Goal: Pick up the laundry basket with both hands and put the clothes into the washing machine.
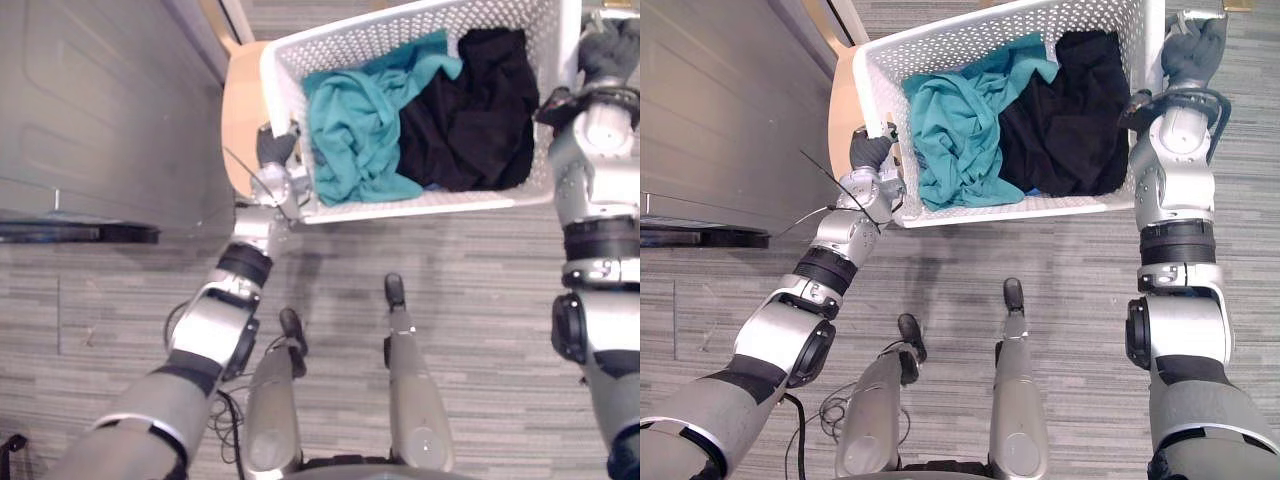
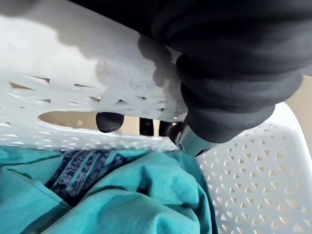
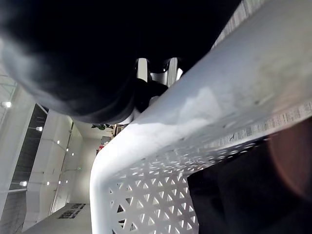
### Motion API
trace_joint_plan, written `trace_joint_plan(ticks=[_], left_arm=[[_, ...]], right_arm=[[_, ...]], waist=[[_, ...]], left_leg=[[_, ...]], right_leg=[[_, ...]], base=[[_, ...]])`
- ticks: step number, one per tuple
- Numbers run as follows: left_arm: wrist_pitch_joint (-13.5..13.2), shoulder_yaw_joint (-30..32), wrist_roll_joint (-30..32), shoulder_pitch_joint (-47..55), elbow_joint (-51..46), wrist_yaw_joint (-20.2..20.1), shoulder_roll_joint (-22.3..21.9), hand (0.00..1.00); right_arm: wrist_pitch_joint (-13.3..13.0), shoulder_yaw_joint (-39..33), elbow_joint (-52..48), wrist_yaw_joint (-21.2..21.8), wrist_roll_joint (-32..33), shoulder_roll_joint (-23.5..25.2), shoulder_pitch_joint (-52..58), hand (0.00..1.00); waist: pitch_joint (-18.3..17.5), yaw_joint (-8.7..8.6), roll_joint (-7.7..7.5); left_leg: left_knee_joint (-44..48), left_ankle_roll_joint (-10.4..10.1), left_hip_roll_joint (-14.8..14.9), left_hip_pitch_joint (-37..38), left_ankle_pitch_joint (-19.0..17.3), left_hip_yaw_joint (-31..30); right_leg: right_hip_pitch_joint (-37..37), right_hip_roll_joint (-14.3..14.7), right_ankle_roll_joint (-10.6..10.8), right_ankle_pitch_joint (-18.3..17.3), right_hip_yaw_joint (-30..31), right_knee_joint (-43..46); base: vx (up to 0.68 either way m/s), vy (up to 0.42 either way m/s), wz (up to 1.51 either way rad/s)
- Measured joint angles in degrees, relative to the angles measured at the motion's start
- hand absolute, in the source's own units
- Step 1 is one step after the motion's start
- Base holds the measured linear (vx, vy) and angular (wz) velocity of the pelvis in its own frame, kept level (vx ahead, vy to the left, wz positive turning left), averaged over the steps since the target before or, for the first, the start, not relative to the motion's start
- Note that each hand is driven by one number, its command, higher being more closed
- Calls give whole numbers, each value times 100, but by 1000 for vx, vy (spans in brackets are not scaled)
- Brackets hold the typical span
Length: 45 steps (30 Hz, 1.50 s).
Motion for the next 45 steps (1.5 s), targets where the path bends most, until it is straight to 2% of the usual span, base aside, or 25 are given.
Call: trace_joint_plan(ticks=[5, 13, 17, 18, 22, 27, 30, 31, 34, 35, 39, 45], left_arm=[[60, 129, 55, -1, 12, 10, 17, 100], [269, 177, 501, -2, 118, 10, 87, 100], [377, 413, 802, -4, 184, 10, 91, 100], [390, 522, 908, -15, 217, 10, 91, 100], [465, 608, 1145, -143, 220, 29, 122, 100], [513, 832, 1637, -294, 221, 130, 133, 100], [467, 1319, 1803, -192, 309, -99, 230, 100], [467, 1314, 2077, -83, 307, -170, 303, 100], [481, 1310, 2140, -41, 298, -294, 620, 100], [481, 1250, 2138, -41, 281, -362, 734, 0], [451, 1258, 2192, -28, -30, -378, 975, 0], [440, 1266, 2264, 3, -136, -171, 863, 0]], right_arm=[[17, 533, 301, 1, -169, -44, -662, 100], [55, 1029, 1164, 56, -399, -61, -950, 100], [184, 1448, 1458, 132, -616, -66, -1153, 100], [230, 1590, 1538, 190, -693, -69, -1240, 100], [313, 1751, 1826, 229, -855, -75, -1415, 100], [403, 1974, 2017, 238, -1038, -74, -1456, 100], [401, 2063, 2017, 485, -1044, -35, -1420, 100], [399, 2320, 2017, 534, -1039, 4, -1420, 100], [393, 2224, 2017, 633, -1034, 214, -1365, 100], [388, 2071, 1998, 633, -995, 287, -1355, 0], [339, 1821, 1730, 623, -943, 431, -1314, 0], [195, 1625, 1711, 604, -988, 519, -1223, 0]], waist=[[54, -2, 99], [96, -8, 179], [168, 0, 319], [206, 6, 394], [222, 123, 424], [226, 137, 433], [240, 116, 460], [240, 123, 462], [282, 188, 546], [312, 243, 607], [321, 298, 627], [321, 286, 627]], left_leg=[[-211, -36, -74, 26, 162, 27], [-299, -65, -81, 33, 227, 3], [-308, -68, -83, 29, 243, -15], [-341, -74, -83, 28, 273, -39], [-396, -104, -87, -100, 356, -58], [-391, -121, -96, -228, 404, -139], [-382, -102, -104, -252, 420, -218], [-384, -143, -107, -266, 445, -259], [-391, -177, -114, -336, 491, -340], [-386, -190, -117, -333, 500, -364], [-391, -230, -100, -395, 548, -442], [-379, -229, -94, -392, 549, -438]], right_leg=[[-81, -14, -4, -9, 3, 19], [-97, -12, -48, -38, -51, 57], [-184, -14, -55, -134, -57, 250], [-194, -12, -68, -148, -81, 272], [-417, 18, -121, -207, -98, 451], [-560, 11, -150, -254, -153, 590], [-614, -21, -175, -366, -233, 774], [-689, -26, -197, -458, -249, 946], [-854, -21, -251, -621, -334, 1261], [-879, -24, -272, -676, -353, 1365], [-956, -15, -314, -722, -424, 1483], [-976, -2, -323, -734, -415, 1530]], base=[[6, -10, 2], [22, -18, 3], [36, -34, 3], [30, -41, 6], [23, -55, 6], [33, -29, 8], [27, -25, 14], [29, -59, 19], [21, -77, 18], [20, -63, 15], [19, -38, 8], [28, -10, 0]])
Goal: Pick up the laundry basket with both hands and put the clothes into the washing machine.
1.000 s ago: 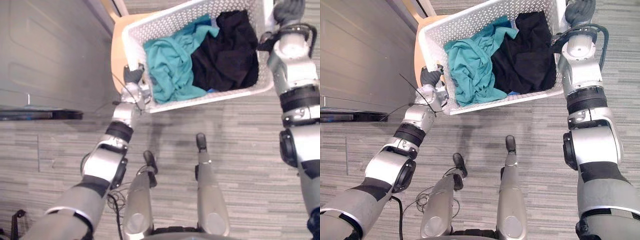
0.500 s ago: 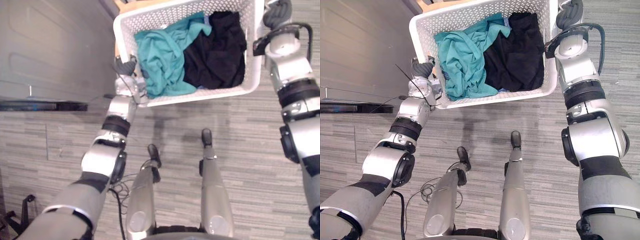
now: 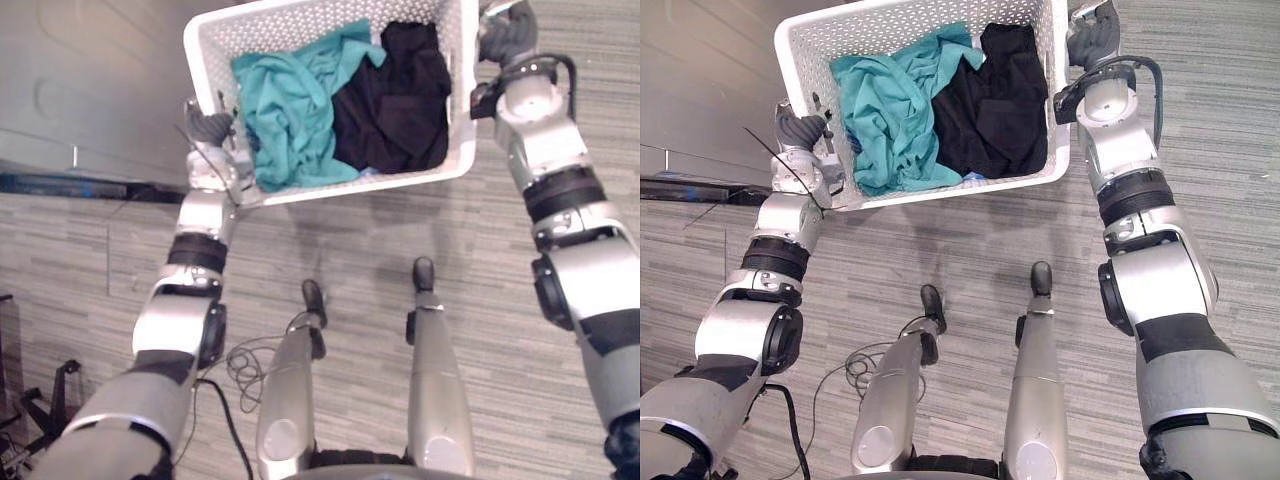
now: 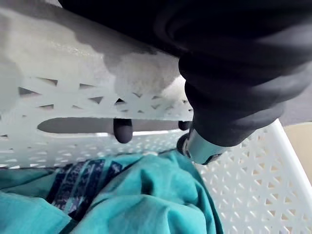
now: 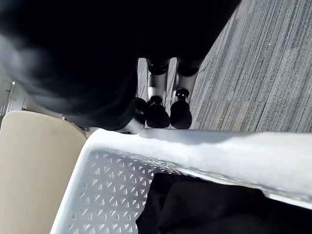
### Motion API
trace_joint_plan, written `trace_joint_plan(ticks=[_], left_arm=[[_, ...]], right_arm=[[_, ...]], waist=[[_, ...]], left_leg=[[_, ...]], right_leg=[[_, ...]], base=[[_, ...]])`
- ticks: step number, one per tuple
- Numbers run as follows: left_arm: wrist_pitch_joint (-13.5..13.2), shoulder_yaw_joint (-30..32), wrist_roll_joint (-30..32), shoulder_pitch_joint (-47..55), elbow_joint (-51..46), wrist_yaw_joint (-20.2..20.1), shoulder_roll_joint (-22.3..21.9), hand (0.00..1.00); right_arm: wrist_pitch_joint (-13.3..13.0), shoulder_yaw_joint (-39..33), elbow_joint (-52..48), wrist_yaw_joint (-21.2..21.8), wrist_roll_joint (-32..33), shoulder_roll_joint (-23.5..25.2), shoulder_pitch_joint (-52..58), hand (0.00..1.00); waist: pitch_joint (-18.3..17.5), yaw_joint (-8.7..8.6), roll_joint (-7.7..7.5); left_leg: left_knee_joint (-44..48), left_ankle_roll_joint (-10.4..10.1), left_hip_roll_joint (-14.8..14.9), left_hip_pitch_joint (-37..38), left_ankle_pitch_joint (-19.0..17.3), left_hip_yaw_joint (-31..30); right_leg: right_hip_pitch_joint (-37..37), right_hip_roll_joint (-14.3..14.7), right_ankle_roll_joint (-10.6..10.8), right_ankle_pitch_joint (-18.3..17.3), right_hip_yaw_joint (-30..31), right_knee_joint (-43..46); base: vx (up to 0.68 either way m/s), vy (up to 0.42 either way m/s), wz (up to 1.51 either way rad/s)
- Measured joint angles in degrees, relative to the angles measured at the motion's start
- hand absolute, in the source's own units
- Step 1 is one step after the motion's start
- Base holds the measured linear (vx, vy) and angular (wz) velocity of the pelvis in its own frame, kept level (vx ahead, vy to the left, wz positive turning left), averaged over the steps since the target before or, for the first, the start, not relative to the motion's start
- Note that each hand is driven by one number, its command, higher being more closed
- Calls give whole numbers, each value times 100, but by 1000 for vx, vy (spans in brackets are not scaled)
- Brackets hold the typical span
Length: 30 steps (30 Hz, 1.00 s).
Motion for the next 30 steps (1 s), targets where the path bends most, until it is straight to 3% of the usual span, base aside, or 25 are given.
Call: trace_joint_plan(ticks=[5, 12, 22, 30], left_arm=[[-1, 117, 68, 75, 0, 58, -145, 0], [-286, 97, 212, 84, -307, 30, -389, 0], [-332, 123, 445, 380, -301, 18, -374, 0], [-339, 108, 885, 719, -418, -90, -196, 0]], right_arm=[[-55, -2, -7, 2, -57, 5, 21, 0], [-195, 120, -386, 159, -132, 596, 30, 0], [-192, -36, -510, 137, -414, 271, 136, 0], [-199, -544, -1169, 142, -475, -106, 664, 0]], waist=[[0, 0, 0], [-1, 1, 1], [-6, 2, 5], [-44, 7, 27]], left_leg=[[4, 0, 7, 8, 0, 1], [33, 0, 12, 23, 0, -1], [27, 5, 6, 242, -3, 6], [-6, 74, -1, 586, -52, 28]], right_leg=[[0, 14, -4, -2, 6, 16], [0, 17, -17, -15, 8, 62], [208, 9, -16, -41, 4, 76], [530, 9, -12, -125, -13, 86]], base=[[43, -9, -1], [33, -9, 0], [30, -2, -2], [34, -3, -1]])
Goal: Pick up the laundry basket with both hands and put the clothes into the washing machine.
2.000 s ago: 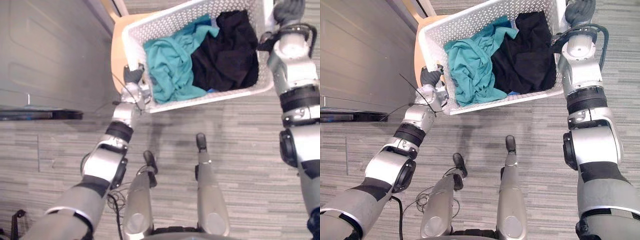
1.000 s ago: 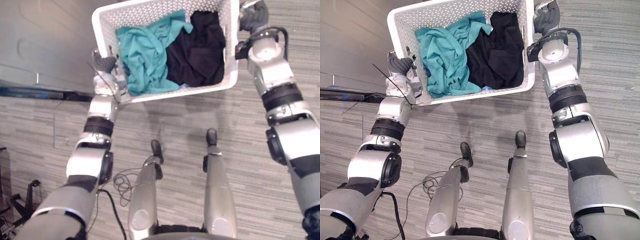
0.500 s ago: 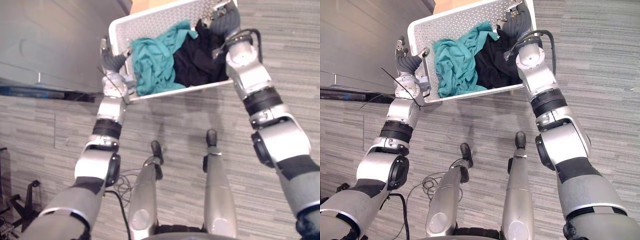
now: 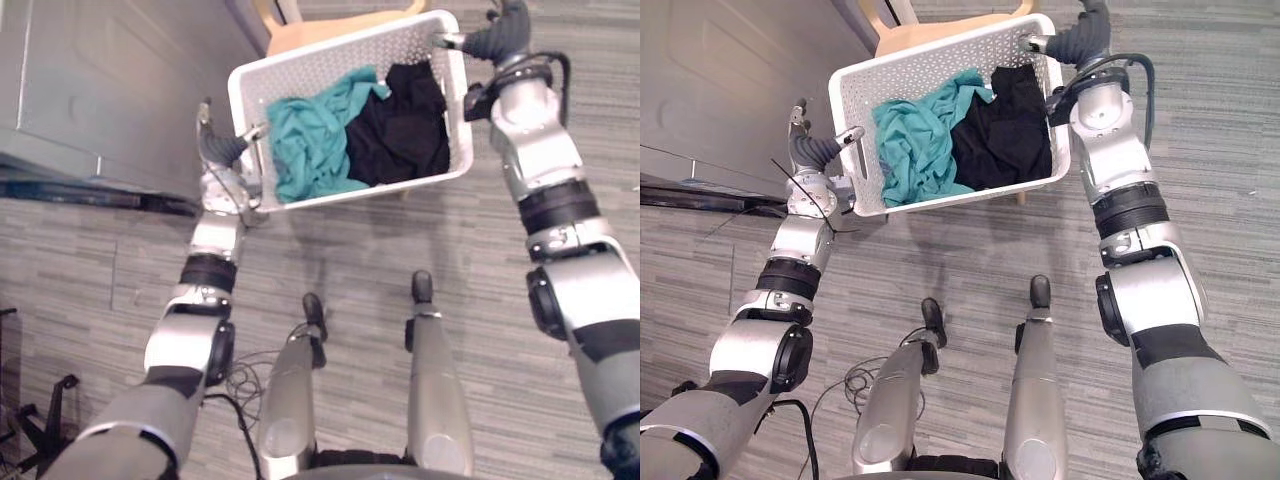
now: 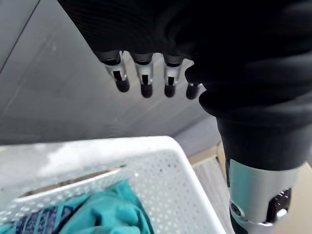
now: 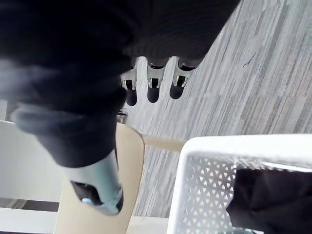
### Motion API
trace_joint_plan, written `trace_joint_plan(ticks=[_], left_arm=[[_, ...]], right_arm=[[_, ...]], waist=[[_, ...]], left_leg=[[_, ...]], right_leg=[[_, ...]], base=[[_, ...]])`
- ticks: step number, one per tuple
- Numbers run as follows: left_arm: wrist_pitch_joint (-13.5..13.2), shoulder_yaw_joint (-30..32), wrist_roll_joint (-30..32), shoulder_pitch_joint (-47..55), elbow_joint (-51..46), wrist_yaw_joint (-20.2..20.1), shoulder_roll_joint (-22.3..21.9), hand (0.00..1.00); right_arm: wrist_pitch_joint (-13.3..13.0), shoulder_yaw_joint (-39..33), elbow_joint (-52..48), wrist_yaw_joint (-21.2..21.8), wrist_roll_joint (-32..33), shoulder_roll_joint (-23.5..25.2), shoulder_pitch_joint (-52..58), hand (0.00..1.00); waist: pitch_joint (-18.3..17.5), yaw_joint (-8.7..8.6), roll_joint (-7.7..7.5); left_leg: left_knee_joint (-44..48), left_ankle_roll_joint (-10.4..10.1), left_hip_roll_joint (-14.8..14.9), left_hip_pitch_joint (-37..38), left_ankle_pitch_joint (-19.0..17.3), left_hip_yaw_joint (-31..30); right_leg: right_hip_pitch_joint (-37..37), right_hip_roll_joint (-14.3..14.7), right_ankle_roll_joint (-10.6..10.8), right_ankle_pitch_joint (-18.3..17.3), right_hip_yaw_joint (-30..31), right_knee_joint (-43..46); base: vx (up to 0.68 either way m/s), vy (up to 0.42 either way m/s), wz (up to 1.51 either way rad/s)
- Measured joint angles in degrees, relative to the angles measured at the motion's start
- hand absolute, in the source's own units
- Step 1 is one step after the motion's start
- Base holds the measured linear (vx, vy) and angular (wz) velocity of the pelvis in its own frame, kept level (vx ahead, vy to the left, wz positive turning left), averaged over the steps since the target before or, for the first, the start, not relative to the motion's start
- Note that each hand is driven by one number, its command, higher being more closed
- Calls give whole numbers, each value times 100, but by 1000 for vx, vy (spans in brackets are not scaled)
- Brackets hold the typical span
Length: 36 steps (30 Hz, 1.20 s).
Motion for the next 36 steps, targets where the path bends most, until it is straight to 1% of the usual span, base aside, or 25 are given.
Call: trace_joint_plan(ticks=[3, 5, 6, 9, 11, 12, 13, 15, 16, 17, 18, 19, 20, 21, 22, 23, 24, 25, 26, 27, 29, 30, 31, 34, 36], left_arm=[[-13, -15, 46, 113, -115, -34, 161, 0], [-33, -173, 172, 205, -225, -42, 294, 0], [-65, -233, 235, 235, -310, -68, 321, 0], [-125, -487, 273, 413, -754, -144, 363, 0], [-231, -816, 401, 796, -1107, -149, 318, 0], [-229, -867, 402, 857, -1180, -150, 294, 0], [-240, -1009, 397, 1034, -1422, -148, 195, 0], [-257, -1320, 405, 1161, -1728, -130, -183, 0], [-256, -1523, 405, 1159, -1837, -124, -516, 0], [-245, -1899, 470, 1086, -1856, -69, -1080, 0], [-208, -2507, 690, 946, -1671, 138, -1770, 0], [-197, -2731, 777, 855, -1495, 148, -2051, 0], [-161, -3120, 864, 753, -1334, 151, -2207, 0], [-163, -3408, 1032, 678, -1198, 107, -2217, 0], [-157, -3411, 1080, 667, -1184, 95, -2228, 0], [-143, -3350, 1120, 666, -1180, 98, -2262, 0], [-124, -3287, 1113, 667, -1192, 97, -2254, 0], [-122, -3283, 1113, 669, -1222, 96, -2247, 0], [-125, -3295, 1075, 728, -1351, 52, -2220, 0], [-153, -3323, 1019, 811, -1497, -27, -2192, 0], [-296, -3433, 883, 1291, -2062, -243, -2090, 0], [-331, -3465, 861, 1432, -2196, -281, -2084, 0], [-373, -3509, 752, 1708, -2387, -379, -2073, 0], [-385, -3725, 568, 2386, -2645, -634, -1912, 0], [-385, -3734, 532, 2844, -2753, -775, -1793, 0]], right_arm=[[-7, -134, -177, 2, -38, -134, 215, 0], [-7, -157, -186, 15, -43, -250, 342, 0], [-7, -281, -230, 41, -44, -262, 411, 0], [-59, -612, -911, 111, -47, -292, 919, 0], [-98, -719, -1486, 115, -81, -292, 1549, 0], [-100, -769, -1608, 115, -100, -293, 1696, 0], [-99, -924, -1940, 115, -185, -296, 2139, 0], [-102, -1272, -2391, 109, -292, -223, 2770, 0], [-101, -1464, -2551, 107, -336, -127, 3076, 0], [-94, -1602, -2704, 85, -451, 29, 3393, 0], [-101, -1640, -2994, 41, -524, 231, 3727, 0], [-115, -1640, -3117, 11, -529, 308, 3860, 0], [-147, -1625, -3250, -16, -544, 485, 3988, 0], [-228, -1685, -3467, -30, -544, 658, 4276, 0], [-282, -1734, -3592, -43, -549, 682, 4476, 0], [-369, -1919, -3803, -64, -565, 680, 4967, 0], [-395, -2138, -3868, -104, -565, 682, 5440, 0], [-396, -2228, -3907, -128, -566, 688, 5690, 0], [-400, -2410, -3968, -127, -567, 795, 6164, 0], [-410, -2496, -3993, -115, -567, 899, 6384, 0], [-467, -2600, -4114, -58, -565, 1411, 7203, 0], [-478, -2605, -4189, -21, -564, 1549, 7398, 0], [-531, -2538, -4295, 78, -563, 1820, 7761, 0], [-542, -2373, -4359, 260, -531, 2358, 8407, 0], [-552, -2293, -4358, 378, -434, 2523, 8656, 0]], waist=[[-1, -1, 4], [-6, -5, 9], [-5, 0, 9], [-26, 12, 10], [-209, 24, 21], [-239, 22, 20], [-350, 20, 14], [-418, 35, 17], [-426, 32, 22], [-459, 12, 10], [-583, 7, -63], [-642, 7, -91], [-697, -59, -155], [-759, -152, -224], [-790, -170, -249], [-914, -155, -276], [-1049, -136, -299], [-1093, -121, -303], [-1238, -69, -322], [-1311, -62, -333], [-1554, -12, -396], [-1591, -8, -412], [-1628, -4, -427], [-1685, 16, -479], [-1695, 10, -475]], left_leg=[[-2, 16, -5, 118, -13, 2], [-2, 26, -11, 247, -21, -6], [-6, 30, -16, 303, -26, -14], [-12, 23, -12, 463, -48, -35], [-39, 19, -24, 532, -62, -37], [-48, 18, -30, 547, -63, -37], [-79, 8, -47, 572, -70, -45], [-97, 8, -55, 656, -70, -56], [-96, -2, -48, 730, -89, -83], [-96, 16, -32, 805, -123, -113], [-108, 34, -32, 848, -143, -82], [-114, 36, -33, 853, -147, -70], [-155, 36, -31, 926, -147, -42], [-221, 36, -9, 1065, -149, 8], [-261, 30, 0, 1137, -153, 25], [-394, 33, 16, 1243, -149, 62], [-510, 13, 16, 1321, -135, 56], [-566, 2, 14, 1380, -122, 47], [-649, -16, 11, 1428, -102, 13], [-696, -22, 7, 1452, -89, -16], [-807, -26, 6, 1534, -64, -53], [-806, -27, 5, 1547, -65, -60], [-806, -28, -8, 1578, -66, -131], [-809, -26, -57, 1681, -67, -199], [-822, -18, -101, 1741, -73, -259]], right_leg=[[131, -23, 10, -22, -11, -4], [281, -28, 9, -85, -53, 18], [334, -37, 6, -120, -80, 46], [508, -56, -6, -210, -143, 115], [569, -82, 7, -281, -168, 145], [584, -91, 13, -292, -175, 154], [600, -118, 15, -322, -199, 177], [701, -127, 24, -329, -212, 161], [821, -127, 29, -332, -251, 110], [966, -126, 32, -332, -303, 27], [1016, -130, 40, -326, -299, -37], [1021, -130, 46, -323, -291, -51], [1067, -120, 49, -318, -278, -83], [1169, -87, 45, -315, -263, -143], [1213, -69, 46, -316, -259, -187], [1283, -38, 48, -317, -266, -280], [1342, -32, 46, -315, -296, -339], [1397, -33, 36, -308, -318, -376], [1464, -26, 37, -291, -352, -465], [1507, -26, 39, -282, -377, -517], [1651, -39, 58, -260, -461, -648], [1687, -47, 62, -259, -478, -670], [1781, -76, 75, -252, -545, -717], [1945, -155, 97, -267, -637, -724], [2049, -217, 132, -293, -694, -731]], base=[[55, 6, 1], [34, -9, 8], [34, -20, 14], [34, -21, 10], [52, -13, 6], [70, -11, 10], [83, -9, 9], [73, -5, 8], [28, 14, 10], [19, 26, 4], [0, 0, 0], [33, 14, -11], [44, -4, -19], [44, -13, -22], [32, -24, -26], [45, -27, -13], [56, -28, -6], [77, -22, 6], [68, -10, 7], [90, -2, 12], [108, 9, 12], [123, 21, 15], [87, 19, 21], [45, 30, 17], [-19, 28, 18]])
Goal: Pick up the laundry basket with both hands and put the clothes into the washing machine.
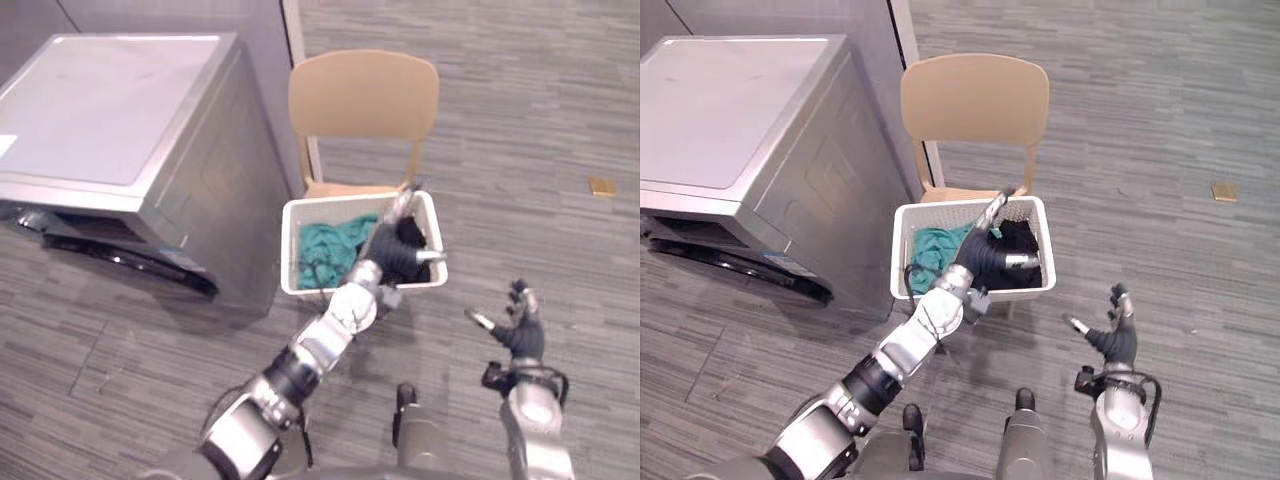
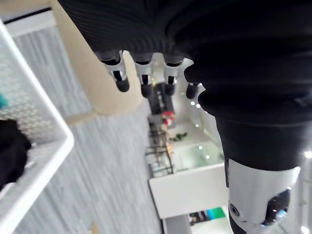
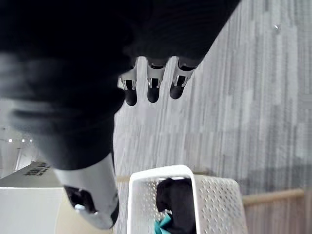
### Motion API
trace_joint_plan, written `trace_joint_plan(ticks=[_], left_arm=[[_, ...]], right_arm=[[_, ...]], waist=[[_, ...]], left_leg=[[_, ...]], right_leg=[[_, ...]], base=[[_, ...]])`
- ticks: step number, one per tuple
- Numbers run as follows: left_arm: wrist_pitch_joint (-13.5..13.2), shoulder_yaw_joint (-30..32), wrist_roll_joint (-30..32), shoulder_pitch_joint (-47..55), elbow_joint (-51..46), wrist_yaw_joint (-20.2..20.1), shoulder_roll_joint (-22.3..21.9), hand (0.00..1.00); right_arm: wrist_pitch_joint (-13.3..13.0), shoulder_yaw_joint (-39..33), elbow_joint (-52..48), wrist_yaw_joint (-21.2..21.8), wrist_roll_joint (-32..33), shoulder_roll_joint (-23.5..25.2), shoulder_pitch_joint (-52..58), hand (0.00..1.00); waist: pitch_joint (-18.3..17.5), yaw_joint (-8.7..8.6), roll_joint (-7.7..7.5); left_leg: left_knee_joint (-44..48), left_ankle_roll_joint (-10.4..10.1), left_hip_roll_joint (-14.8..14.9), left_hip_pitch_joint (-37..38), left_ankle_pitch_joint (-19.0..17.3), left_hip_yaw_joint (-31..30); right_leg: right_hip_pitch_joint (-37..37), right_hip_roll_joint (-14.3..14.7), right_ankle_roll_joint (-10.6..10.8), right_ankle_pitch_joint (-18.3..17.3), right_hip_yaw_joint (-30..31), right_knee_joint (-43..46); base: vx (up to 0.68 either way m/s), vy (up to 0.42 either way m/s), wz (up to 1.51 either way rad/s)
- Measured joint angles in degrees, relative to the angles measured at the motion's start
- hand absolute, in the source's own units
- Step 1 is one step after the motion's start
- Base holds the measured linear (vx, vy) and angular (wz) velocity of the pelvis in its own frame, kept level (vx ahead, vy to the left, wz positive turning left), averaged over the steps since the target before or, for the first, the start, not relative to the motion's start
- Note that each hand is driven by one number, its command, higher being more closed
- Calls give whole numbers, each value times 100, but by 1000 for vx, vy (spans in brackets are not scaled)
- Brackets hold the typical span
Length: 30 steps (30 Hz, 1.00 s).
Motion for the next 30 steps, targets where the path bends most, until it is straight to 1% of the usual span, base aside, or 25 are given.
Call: trace_joint_plan(ticks=[3, 4, 5, 6, 8, 10, 12, 16, 20, 22, 23, 24, 25, 28, 29, 30], left_arm=[[-1, -31, -10, 872, -138, -245, 277, 0], [-1, -36, -9, 1029, -162, -281, 342, 0], [-1, -28, -9, 1183, -188, -329, 394, 0], [-3, 19, -10, 1626, -255, -450, 514, 0], [-1, 59, -9, 1941, -259, -509, 624, 0], [2, 238, -9, 2351, -259, -570, 729, 0], [5, 376, -7, 2597, -262, -626, 787, 0], [6, 492, 44, 2847, -262, -631, 932, 0], [14, 611, 139, 2813, -245, -627, 923, 0], [27, 634, 159, 2754, -147, -614, 912, 0], [33, 645, 199, 2615, 71, -607, 906, 0], [76, 649, 265, 2242, 582, -597, 892, 0], [87, 649, 268, 2153, 678, -590, 884, 0], [205, 656, 398, 1175, 1696, -427, 721, 0], [218, 669, 447, 1027, 1857, -378, 691, 0], [278, 687, 582, 704, 2241, -295, 647, 0]], right_arm=[[-92, 47, 108, 213, 309, 208, 449, 0], [-115, 62, 185, 237, 358, 207, 505, 0], [-118, 73, 244, 240, 410, 206, 574, 0], [-169, 99, 462, 247, 516, 202, 743, 0], [-173, 182, 642, 252, 578, 197, 822, 0], [-177, 288, 748, 334, 674, 206, 921, 0], [-192, 371, 889, 383, 711, 174, 970, 0], [-193, 495, 1163, 457, 862, 176, 982, 0], [-196, 499, 1309, 418, 909, 166, 919, 0], [-195, 564, 1325, 341, 920, 154, 844, 0], [-195, 602, 1326, 330, 922, 146, 791, 0], [-195, 668, 1342, 298, 930, 143, 649, 0], [-195, 685, 1346, 288, 931, 142, 610, 0], [-194, 713, 1463, 179, 952, 120, 237, 0], [-192, 713, 1500, 173, 955, 111, 169, 0], [-191, 721, 1512, 104, 965, 93, 60, 0]], waist=[[-54, 9, -47], [-81, -15, -47], [-107, -16, -55], [-154, -1, -67], [-216, 3, -87], [-236, -8, -90], [-243, 0, -86], [-242, 11, -86], [-235, 15, -96], [-211, 20, -128], [-184, 8, -138], [-119, -1, -167], [-99, -10, -176], [225, -30, -284], [276, -40, -305], [429, -68, -358]], left_leg=[[-3, 5, -51, 4, -2, -200], [-15, 6, -63, 2, -1, -255], [-43, 4, -74, 3, -1, -278], [-111, 2, -115, -2, -7, -392], [-156, 10, -142, -32, 1, -447], [-181, 11, -196, -84, 1, -596], [-178, 9, -231, -174, 3, -691], [-172, 61, -311, -412, 144, -976], [-156, 94, -350, -551, 242, -1193], [-135, 94, -353, -592, 243, -1190], [-131, 93, -352, -602, 242, -1192], [-122, 92, -351, -637, 241, -1185], [-122, 92, -350, -649, 241, -1185], [-113, 53, -342, -793, 249, -1187], [-112, 37, -338, -819, 249, -1183], [-109, 23, -335, -832, 272, -1164]], right_leg=[[122, -47, 13, -17, -132, -44], [160, -62, 13, -18, -182, -71], [178, -82, 15, -18, -217, -88], [241, -122, 61, -39, -278, -145], [244, -140, 68, -22, -306, -205], [287, -183, 56, 13, -406, -308], [290, -209, 62, 58, -471, -389], [302, -276, 78, 114, -725, -463], [296, -316, 77, 91, -893, -426], [223, -321, 66, 48, -889, -347], [208, -322, 66, 36, -890, -324], [132, -322, 55, 17, -869, -261], [111, -323, 54, 11, -866, -249], [-71, -321, 47, 1, -844, -167], [-105, -318, 47, 2, -838, -165], [-150, -312, 16, 27, -811, -159]], base=[[-59, 17, 24], [-43, 2, 23], [-59, 15, 31], [-56, 15, 23], [-34, 15, 18], [-12, 22, 23], [-5, 24, 25], [26, 10, 32], [59, -10, 29], [25, -9, 6], [-1, -22, -3], [0, 0, 0], [-41, -17, -2], [-69, -17, 0], [-49, -22, -5], [-18, -16, -9]])
